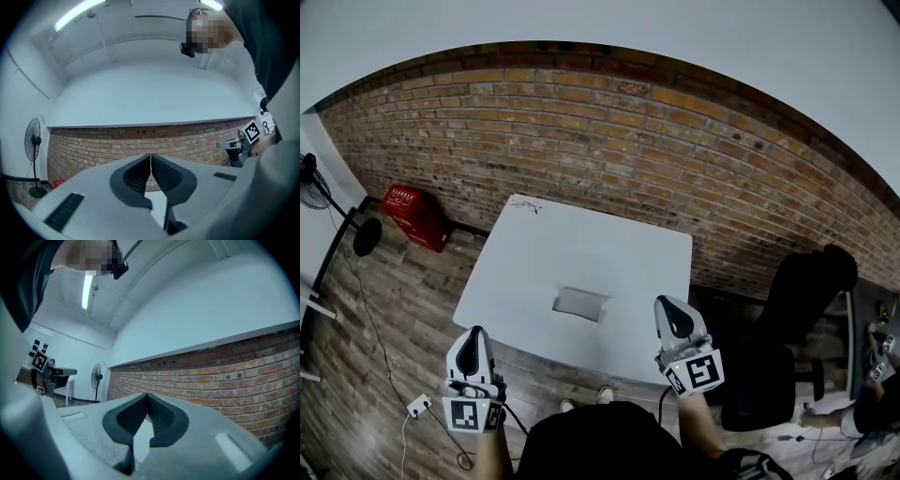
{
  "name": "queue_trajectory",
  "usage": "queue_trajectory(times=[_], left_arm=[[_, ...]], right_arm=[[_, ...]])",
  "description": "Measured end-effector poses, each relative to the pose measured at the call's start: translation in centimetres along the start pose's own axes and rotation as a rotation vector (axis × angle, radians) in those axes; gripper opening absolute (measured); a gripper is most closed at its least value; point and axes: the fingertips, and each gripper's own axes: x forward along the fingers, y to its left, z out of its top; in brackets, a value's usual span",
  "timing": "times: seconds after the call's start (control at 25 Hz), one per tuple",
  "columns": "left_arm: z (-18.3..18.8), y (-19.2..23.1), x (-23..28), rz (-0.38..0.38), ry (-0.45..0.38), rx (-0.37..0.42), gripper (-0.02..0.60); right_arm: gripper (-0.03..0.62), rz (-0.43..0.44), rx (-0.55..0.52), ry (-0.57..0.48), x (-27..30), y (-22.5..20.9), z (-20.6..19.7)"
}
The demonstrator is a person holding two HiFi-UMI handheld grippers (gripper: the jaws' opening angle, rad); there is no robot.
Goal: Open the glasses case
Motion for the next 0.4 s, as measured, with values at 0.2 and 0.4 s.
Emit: queue_trajectory(times=[0.2, 0.4], left_arm=[[0.36, -0.07, 0.11, 0.006, -0.006, 0.001, 0.012], [-0.1, -0.13, 0.33, 0.011, 0.016, -0.008, 0.012]], right_arm=[[0.005, 0.001, 0.001, 0.0, -0.07, 0.02, 0.0], [0.005, -0.001, 0.001, 0.002, -0.04, -0.16, -0.31]])
